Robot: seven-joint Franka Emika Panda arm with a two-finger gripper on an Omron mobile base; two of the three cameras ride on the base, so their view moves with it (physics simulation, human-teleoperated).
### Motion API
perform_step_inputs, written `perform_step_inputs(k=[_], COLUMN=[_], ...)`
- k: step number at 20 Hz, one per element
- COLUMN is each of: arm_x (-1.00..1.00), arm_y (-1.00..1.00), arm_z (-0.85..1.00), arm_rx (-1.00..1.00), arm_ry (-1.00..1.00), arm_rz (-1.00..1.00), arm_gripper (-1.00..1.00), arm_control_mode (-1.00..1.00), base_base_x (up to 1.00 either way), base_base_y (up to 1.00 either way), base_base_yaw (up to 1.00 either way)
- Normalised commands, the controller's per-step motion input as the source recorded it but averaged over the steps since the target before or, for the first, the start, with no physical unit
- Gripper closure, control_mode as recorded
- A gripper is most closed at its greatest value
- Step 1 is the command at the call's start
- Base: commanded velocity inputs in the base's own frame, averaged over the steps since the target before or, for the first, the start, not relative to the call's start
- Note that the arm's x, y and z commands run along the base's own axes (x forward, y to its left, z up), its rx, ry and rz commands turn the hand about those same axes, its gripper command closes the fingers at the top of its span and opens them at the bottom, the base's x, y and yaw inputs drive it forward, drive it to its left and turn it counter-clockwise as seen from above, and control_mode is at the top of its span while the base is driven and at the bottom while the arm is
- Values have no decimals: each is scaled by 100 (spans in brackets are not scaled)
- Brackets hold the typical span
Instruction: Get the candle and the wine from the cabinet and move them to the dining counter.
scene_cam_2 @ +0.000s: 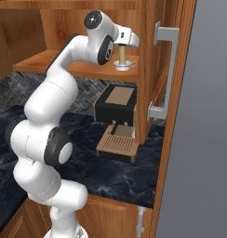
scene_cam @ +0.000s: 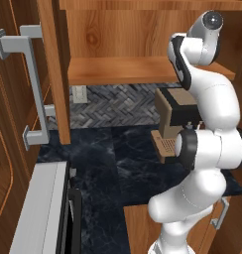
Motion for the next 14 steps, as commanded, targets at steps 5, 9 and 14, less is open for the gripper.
perform_step_inputs(k=[5,9,14], arm_x=[3,0,2], arm_y=[-4,-5,-5], arm_z=[0,0,-1], arm_rx=[0,0,0], arm_ry=[0,0,0], arm_rz=[0,0,0], arm_gripper=[-100,-100,-100], arm_control_mode=[-100,-100,-100], base_base_x=[0,0,0], base_base_y=[0,0,0], base_base_yaw=[0,0,0])
